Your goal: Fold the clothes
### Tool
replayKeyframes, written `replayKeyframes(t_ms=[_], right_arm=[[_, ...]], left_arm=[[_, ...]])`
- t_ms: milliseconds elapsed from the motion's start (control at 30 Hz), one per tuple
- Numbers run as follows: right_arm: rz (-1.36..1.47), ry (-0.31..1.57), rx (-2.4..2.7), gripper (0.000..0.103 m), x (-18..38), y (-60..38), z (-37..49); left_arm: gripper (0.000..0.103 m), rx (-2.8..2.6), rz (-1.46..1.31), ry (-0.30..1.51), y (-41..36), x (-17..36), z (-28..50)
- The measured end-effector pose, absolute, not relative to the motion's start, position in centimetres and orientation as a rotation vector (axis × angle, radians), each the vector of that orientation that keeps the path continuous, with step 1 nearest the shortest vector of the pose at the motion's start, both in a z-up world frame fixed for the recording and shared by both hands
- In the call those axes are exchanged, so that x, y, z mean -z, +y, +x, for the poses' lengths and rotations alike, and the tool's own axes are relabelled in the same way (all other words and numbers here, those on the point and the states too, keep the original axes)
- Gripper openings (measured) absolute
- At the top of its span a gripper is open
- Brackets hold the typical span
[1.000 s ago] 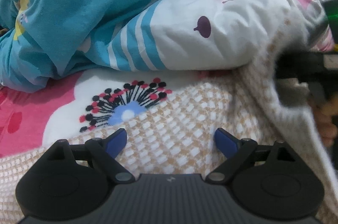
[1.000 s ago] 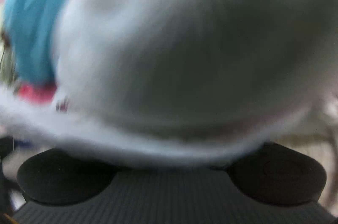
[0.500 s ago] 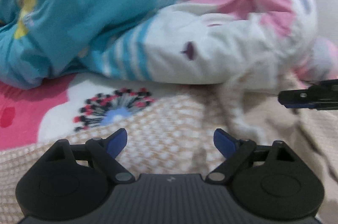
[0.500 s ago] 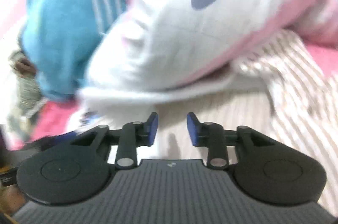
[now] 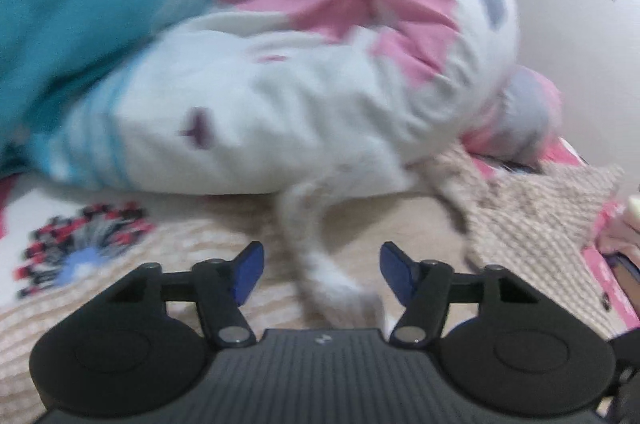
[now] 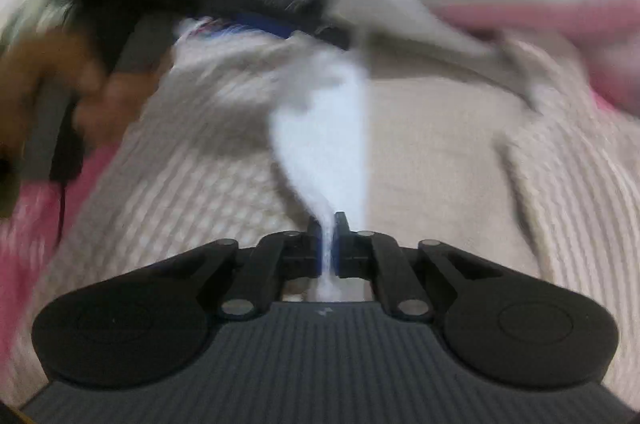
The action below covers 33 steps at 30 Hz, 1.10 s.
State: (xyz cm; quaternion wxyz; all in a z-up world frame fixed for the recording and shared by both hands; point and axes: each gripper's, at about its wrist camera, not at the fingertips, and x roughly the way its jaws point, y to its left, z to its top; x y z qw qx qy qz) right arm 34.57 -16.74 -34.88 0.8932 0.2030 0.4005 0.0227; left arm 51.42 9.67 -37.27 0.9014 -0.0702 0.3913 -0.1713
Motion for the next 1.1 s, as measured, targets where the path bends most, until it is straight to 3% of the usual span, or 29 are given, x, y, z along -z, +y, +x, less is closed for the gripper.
replayKeyframes(t_ms=[200,367,467,633,667,900,1100], right_arm=[[0.646,0.793,0.157,0.003,36.3,-20.1,30.8],[1.048,0.768,0.256,0.004,43.6,-23.6,30.5],[1.287,0.716,0.25,0.01,44.7,-25.3,29.3],[1.083,0.691,0.323,0.045,39.4,-25.3,27.4],[1.024,0.675,0.336,0.048,38.0,-25.4,27.2],[0.82,0.6,0.25,0.048,32.6,-25.9,30.9],[0.559,0.601,0.076,0.041,32.1,-25.8,43.4]], left_arm=[[0.062,0.459,-0.102,0.796,4.4,38.4,52.2],[0.067,0.477,-0.103,0.838,3.7,38.9,52.0],[0.073,0.476,-0.101,0.849,5.2,38.0,50.9],[0.075,0.398,-0.139,0.868,9.9,35.3,48.9],[0.076,0.369,-0.15,0.87,11.1,34.7,48.5],[0.075,0.186,-0.154,0.858,15.8,32.8,47.4],[0.068,0.151,-0.21,0.855,14.3,35.0,52.9]])
